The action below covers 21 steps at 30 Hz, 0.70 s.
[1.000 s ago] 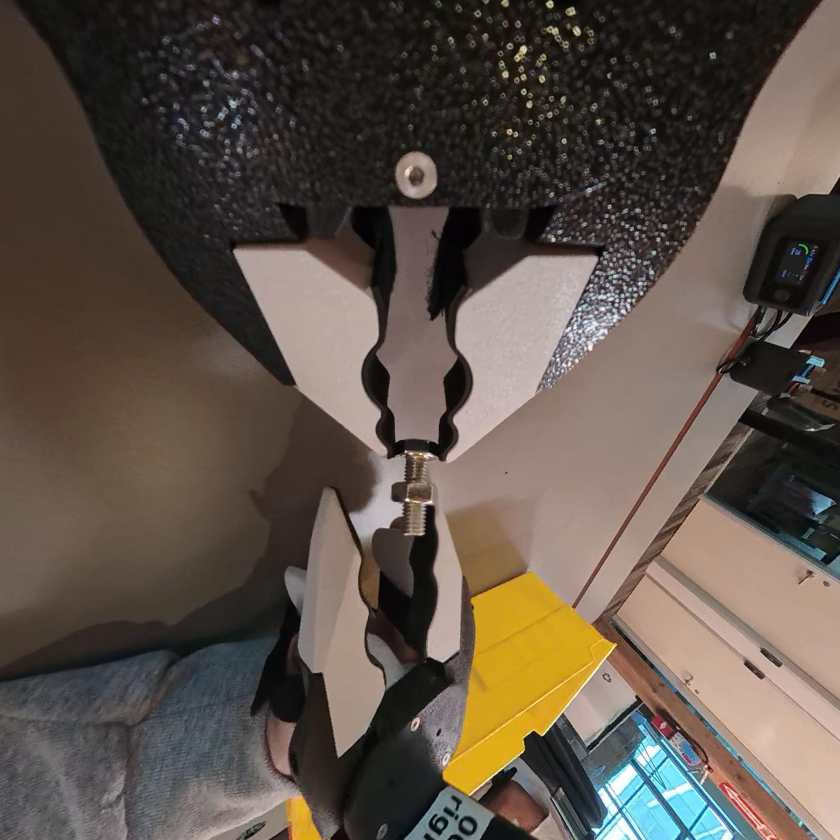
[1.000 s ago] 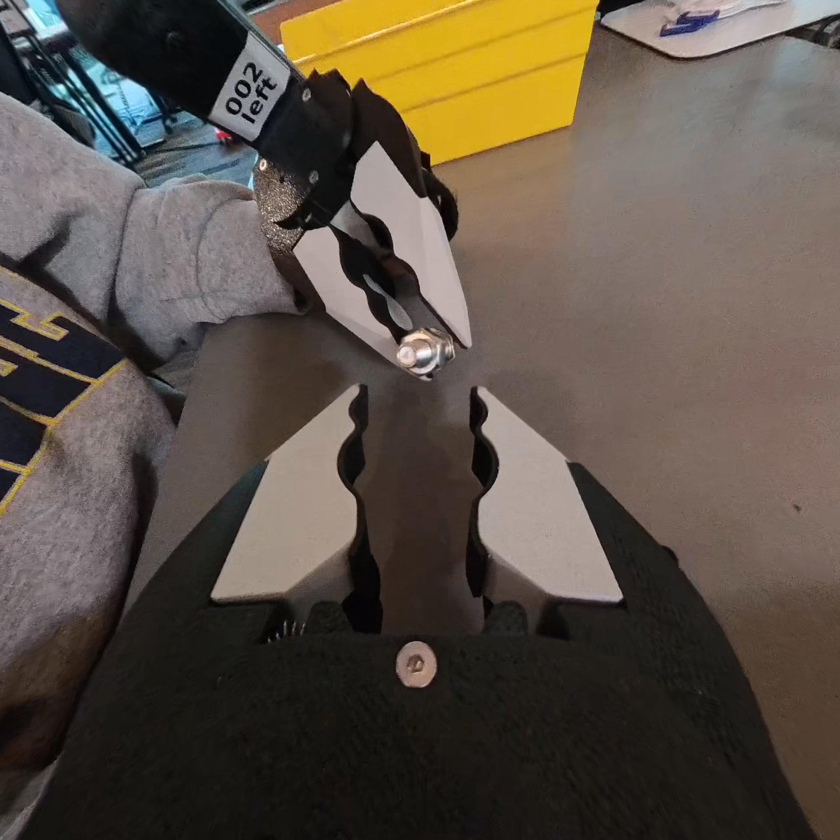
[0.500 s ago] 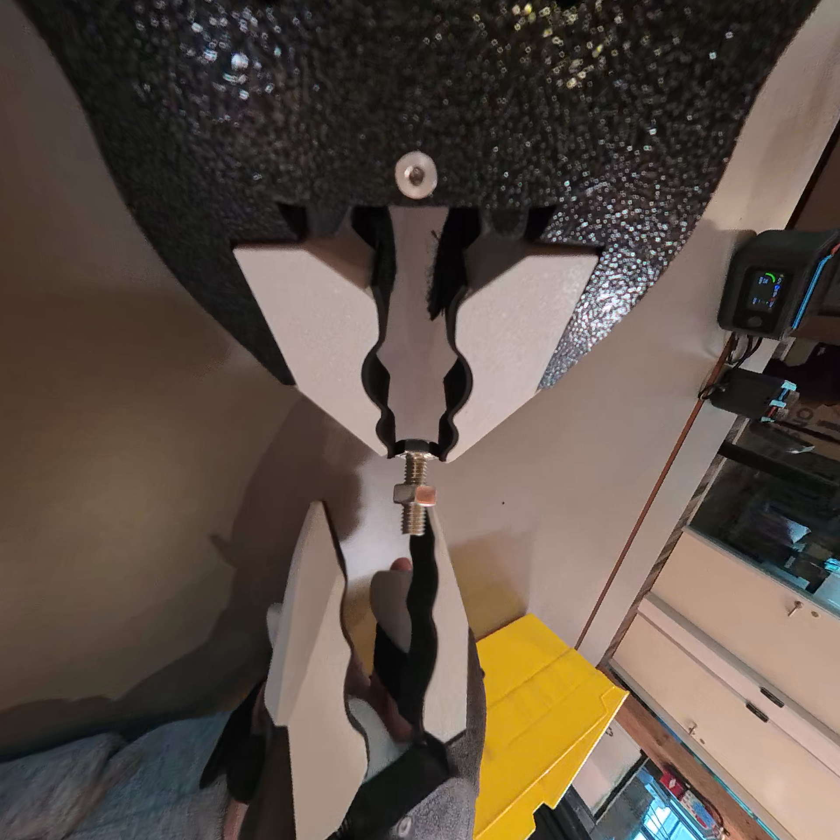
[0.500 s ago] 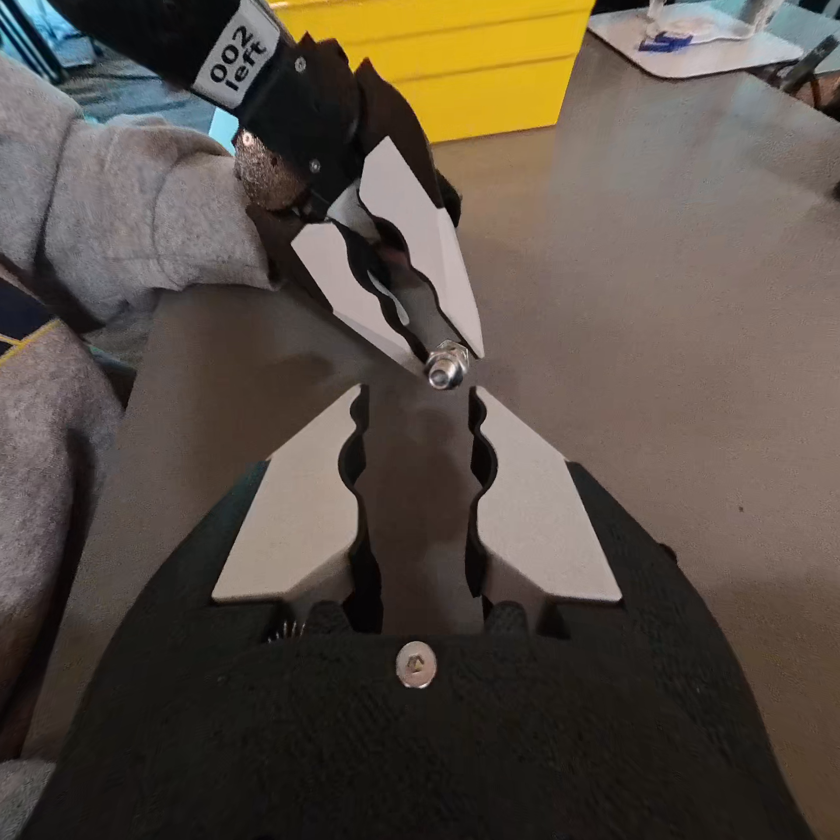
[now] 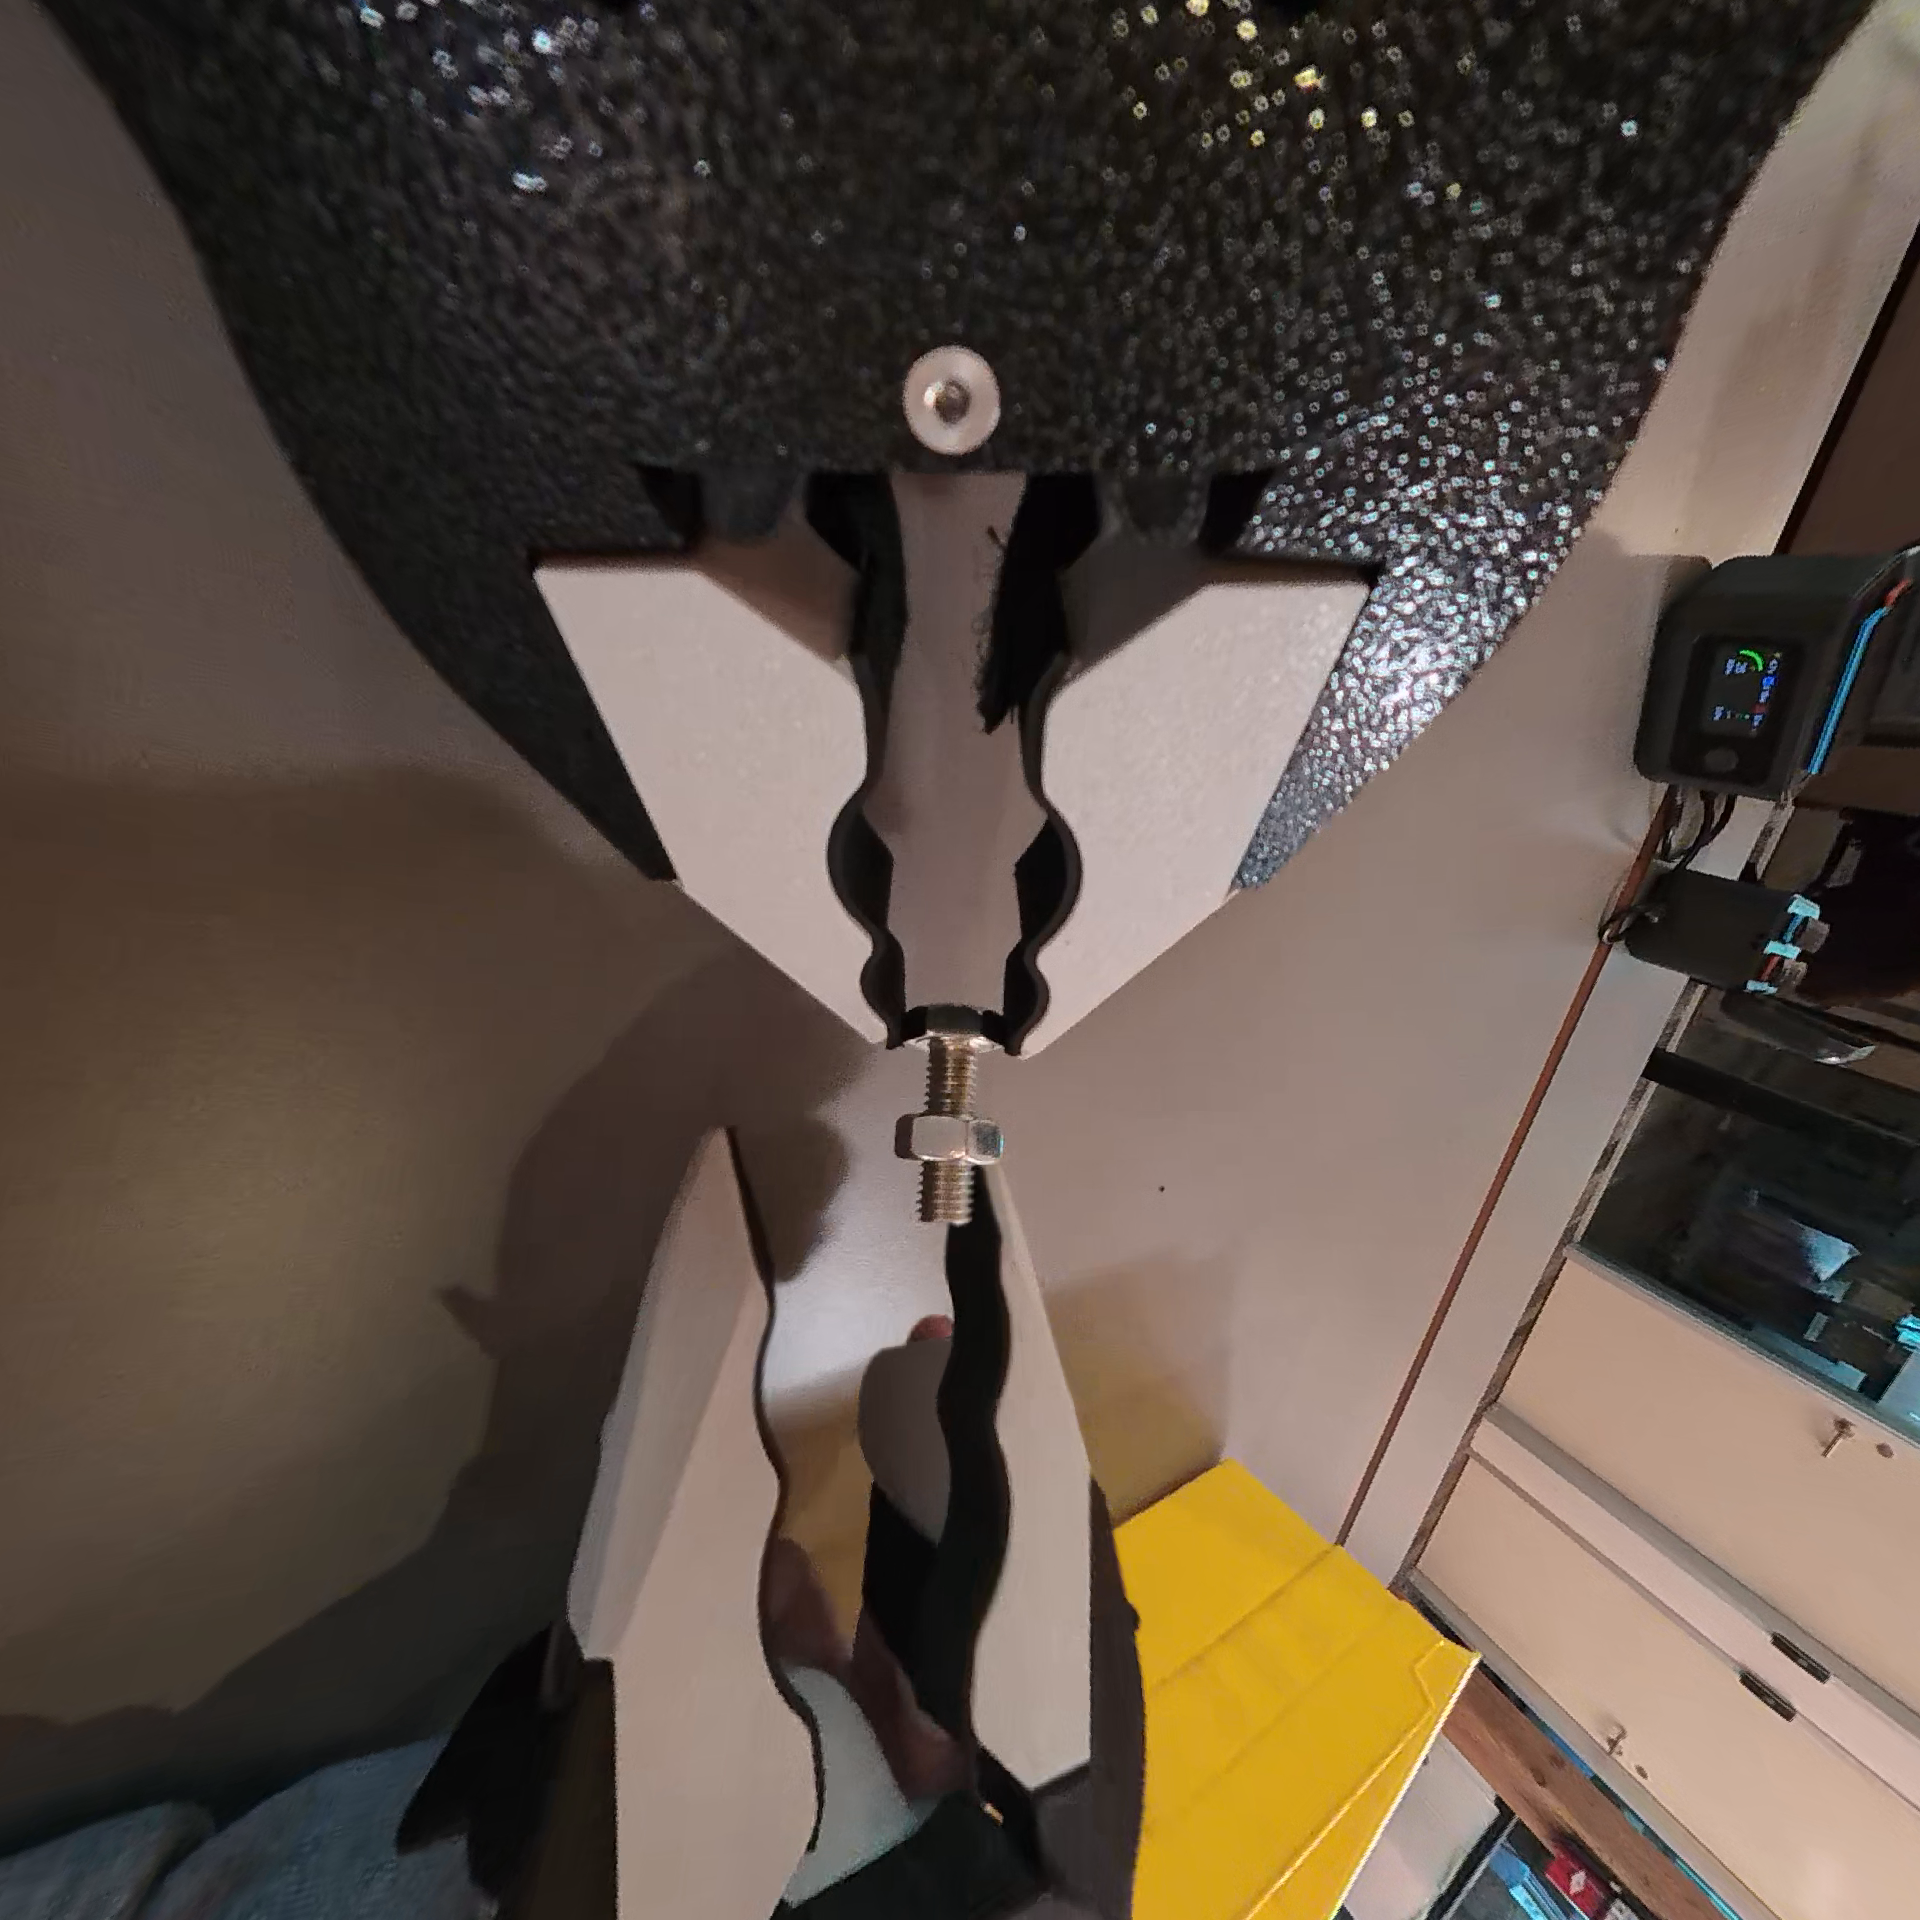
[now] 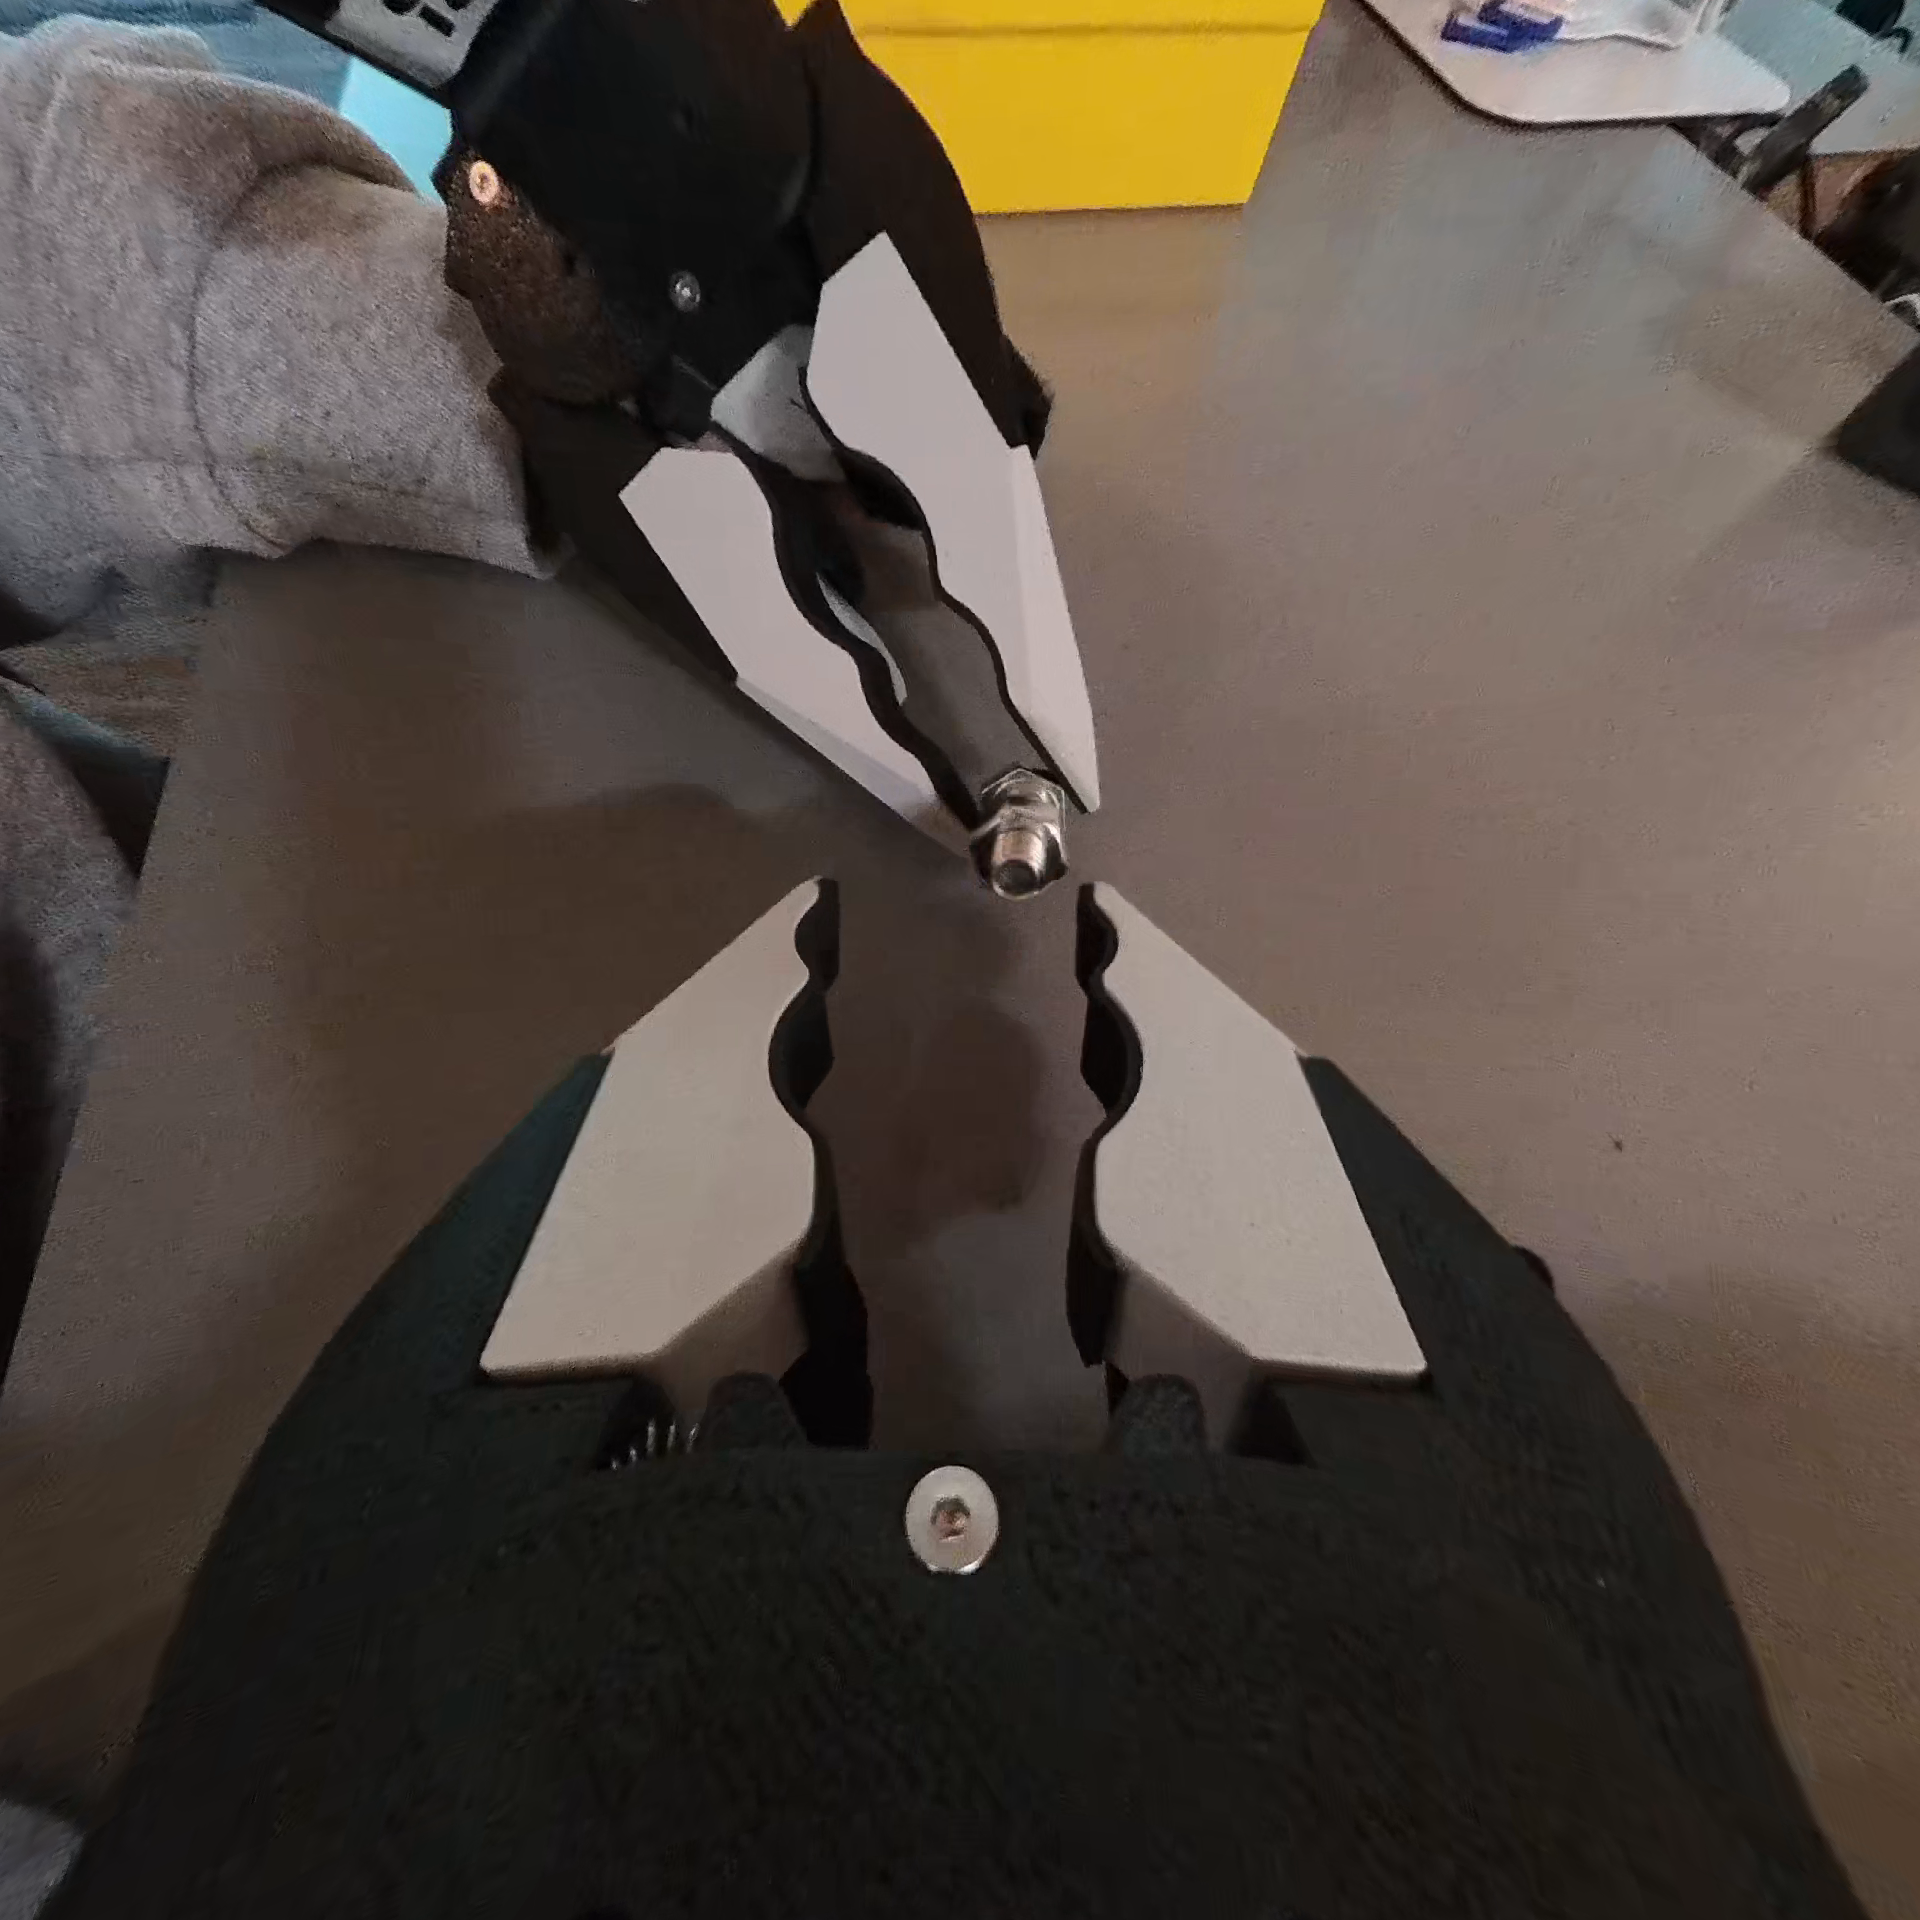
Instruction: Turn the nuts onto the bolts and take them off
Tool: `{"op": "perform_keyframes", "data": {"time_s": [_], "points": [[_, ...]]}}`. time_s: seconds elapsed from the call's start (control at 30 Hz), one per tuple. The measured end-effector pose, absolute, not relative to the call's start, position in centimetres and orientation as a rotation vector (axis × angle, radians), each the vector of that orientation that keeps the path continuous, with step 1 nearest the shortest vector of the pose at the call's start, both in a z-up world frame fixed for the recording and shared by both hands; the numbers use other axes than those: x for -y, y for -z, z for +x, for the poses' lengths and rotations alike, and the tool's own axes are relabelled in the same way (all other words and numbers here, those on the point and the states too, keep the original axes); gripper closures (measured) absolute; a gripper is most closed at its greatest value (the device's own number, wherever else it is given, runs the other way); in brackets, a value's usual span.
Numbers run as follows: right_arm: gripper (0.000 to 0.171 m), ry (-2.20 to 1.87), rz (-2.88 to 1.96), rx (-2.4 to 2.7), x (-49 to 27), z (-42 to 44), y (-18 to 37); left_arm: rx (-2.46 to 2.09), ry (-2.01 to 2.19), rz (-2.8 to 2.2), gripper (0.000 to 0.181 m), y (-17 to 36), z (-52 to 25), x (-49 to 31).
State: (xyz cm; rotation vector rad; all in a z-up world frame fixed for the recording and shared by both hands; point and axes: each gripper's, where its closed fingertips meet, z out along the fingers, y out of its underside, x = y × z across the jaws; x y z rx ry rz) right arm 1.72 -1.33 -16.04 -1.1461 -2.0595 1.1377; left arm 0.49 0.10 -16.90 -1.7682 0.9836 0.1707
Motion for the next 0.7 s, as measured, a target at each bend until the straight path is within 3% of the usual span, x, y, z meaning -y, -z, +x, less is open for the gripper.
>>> {"op": "perform_keyframes", "data": {"time_s": [0.17,0.27,0.5,0.6,0.7], "points": [[0.115,-1.165,-0.976,2.037,3.1,1.1,14.7,-0.991,-0.166,-1.774,0.165,17.0,0.5,0.0],[0.119,-1.182,-0.909,1.989,3.5,1.1,13.4,-0.988,-0.165,-1.781,0.164,17.1,0.5,0.0],[0.125,-1.092,-1.128,2.061,1.4,1.8,16.0,-1.003,-0.195,-1.785,0.164,17.2,0.5,0.0],[0.117,-1.064,-1.022,2.086,2.5,1.3,15.8,-1.021,-0.217,-1.779,0.165,17.3,0.6,0.0],[0.125,-1.176,-0.850,2.021,4.6,1.5,13.2,-1.010,-0.216,-1.785,0.165,17.3,0.5,0.0]]}}
